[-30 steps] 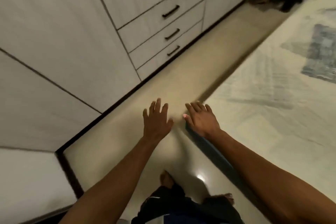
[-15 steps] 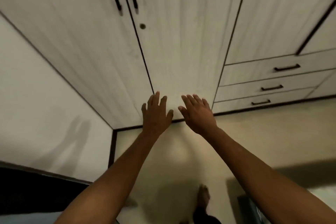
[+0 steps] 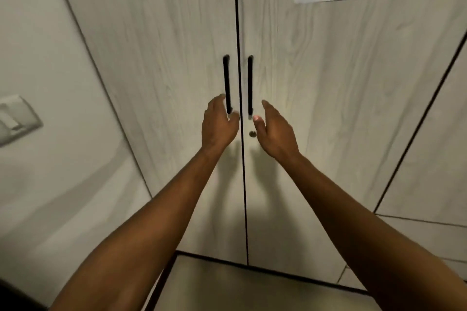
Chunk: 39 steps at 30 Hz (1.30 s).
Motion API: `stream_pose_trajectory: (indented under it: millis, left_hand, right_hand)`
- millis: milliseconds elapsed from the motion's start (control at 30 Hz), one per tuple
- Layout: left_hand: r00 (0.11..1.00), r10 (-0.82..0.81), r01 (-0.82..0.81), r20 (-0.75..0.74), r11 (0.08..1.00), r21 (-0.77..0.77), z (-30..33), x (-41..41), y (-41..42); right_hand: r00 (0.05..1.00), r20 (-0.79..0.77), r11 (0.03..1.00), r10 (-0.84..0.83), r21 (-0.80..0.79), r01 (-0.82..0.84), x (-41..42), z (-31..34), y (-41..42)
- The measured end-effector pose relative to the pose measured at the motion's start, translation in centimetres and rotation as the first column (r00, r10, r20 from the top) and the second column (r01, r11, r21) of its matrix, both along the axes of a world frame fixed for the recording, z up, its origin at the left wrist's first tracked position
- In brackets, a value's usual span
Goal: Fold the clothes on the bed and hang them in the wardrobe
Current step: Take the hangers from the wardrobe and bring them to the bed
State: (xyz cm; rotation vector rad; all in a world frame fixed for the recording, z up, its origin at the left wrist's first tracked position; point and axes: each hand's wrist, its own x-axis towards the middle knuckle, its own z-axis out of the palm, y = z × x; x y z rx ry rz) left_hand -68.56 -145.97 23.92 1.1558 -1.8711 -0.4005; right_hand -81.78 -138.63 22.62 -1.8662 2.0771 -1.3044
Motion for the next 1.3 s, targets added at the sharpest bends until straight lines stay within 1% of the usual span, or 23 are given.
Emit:
stream_pose_trajectory:
  millis: [100,167,267,333,367,433,500,600,667,800,900,967,1100,1167,1300]
  left_hand:
    - [0.999,0.006,-0.004,-0.052,0.999,0.04,4.0,-1.4,-2.9]
    - [0.997,0.011,-0.005,-0.071,0.996,0.086,5.3,-2.1,-4.5]
    - [0.998,0.055,-0.055,-0.033,0.998,0.021,5.9,-3.2,-6.6]
    - [0.996,0.081,-0.081,-0.025,0.996,-0.027,5.8,-3.9,-7.0]
    - [0.997,0.069,-0.069,-0.031,0.997,-0.024,5.9,-4.3,-7.2]
    - [0.999,0.016,-0.014,-0.035,0.999,0.037,5.9,-4.8,-7.3]
    - [0.998,-0.015,0.02,-0.054,0.996,0.084,5.6,-4.9,-7.3]
    - [0.985,-0.028,0.052,-0.172,0.99,0.134,5.1,-4.3,-6.5]
    - [0.969,-0.046,0.085,-0.244,0.985,0.149,5.0,-3.5,-5.7]
    - [0.941,-0.137,0.192,-0.308,0.969,0.156,4.2,-1.2,-4.5]
    - [0.897,-0.24,0.322,-0.372,0.93,0.178,3.8,0.2,-2.7]
    - [0.863,-0.267,0.375,-0.429,0.908,0.189,3.7,1.2,-0.9]
    - [0.84,-0.349,0.475,-0.415,0.844,0.25,3.0,2.5,2.4]
    - [0.81,-0.377,0.529,-0.449,0.799,0.286,2.7,2.6,4.2]
    - [0.744,-0.421,0.617,-0.519,0.73,0.294,2.1,3.3,8.6]
  right_hand:
    - [0.979,0.204,0.999,0.027,0.023,-0.032,-0.6,3.6,-4.4]
    - [0.952,0.3,0.996,0.066,0.04,-0.082,-0.8,5.0,-6.6]
    - [0.901,0.422,0.992,0.1,0.031,-0.124,-0.9,6.4,-9.8]
    - [0.883,0.459,0.991,0.102,0.026,-0.128,-1.1,6.4,-11.3]
    - [0.88,0.465,0.992,0.094,0.036,-0.125,-1.2,6.2,-12.0]
    - [0.877,0.474,0.991,0.071,0.063,-0.115,-1.6,5.4,-12.4]
    - [0.881,0.47,0.993,0.063,0.055,-0.101,-1.7,4.5,-12.5]
    - [0.883,0.466,0.997,0.05,0.025,-0.07,-1.3,4.0,-12.0]
    - [0.892,0.452,1.0,0.029,-0.016,-0.024,-0.7,3.7,-11.7]
    - [0.919,0.387,0.985,-0.076,-0.113,0.129,1.7,2.2,-10.1]
    - [0.923,0.355,0.955,-0.151,-0.189,0.229,3.5,1.2,-7.2]
    - [0.92,0.344,0.934,-0.188,-0.226,0.275,4.6,0.7,-4.7]
    - [0.906,0.372,0.9,-0.203,-0.293,0.322,6.0,-0.1,0.2]
    - [0.903,0.38,0.886,-0.202,-0.321,0.334,6.5,-0.3,2.4]
    - [0.893,0.379,0.862,-0.244,-0.337,0.378,7.3,-0.9,7.0]
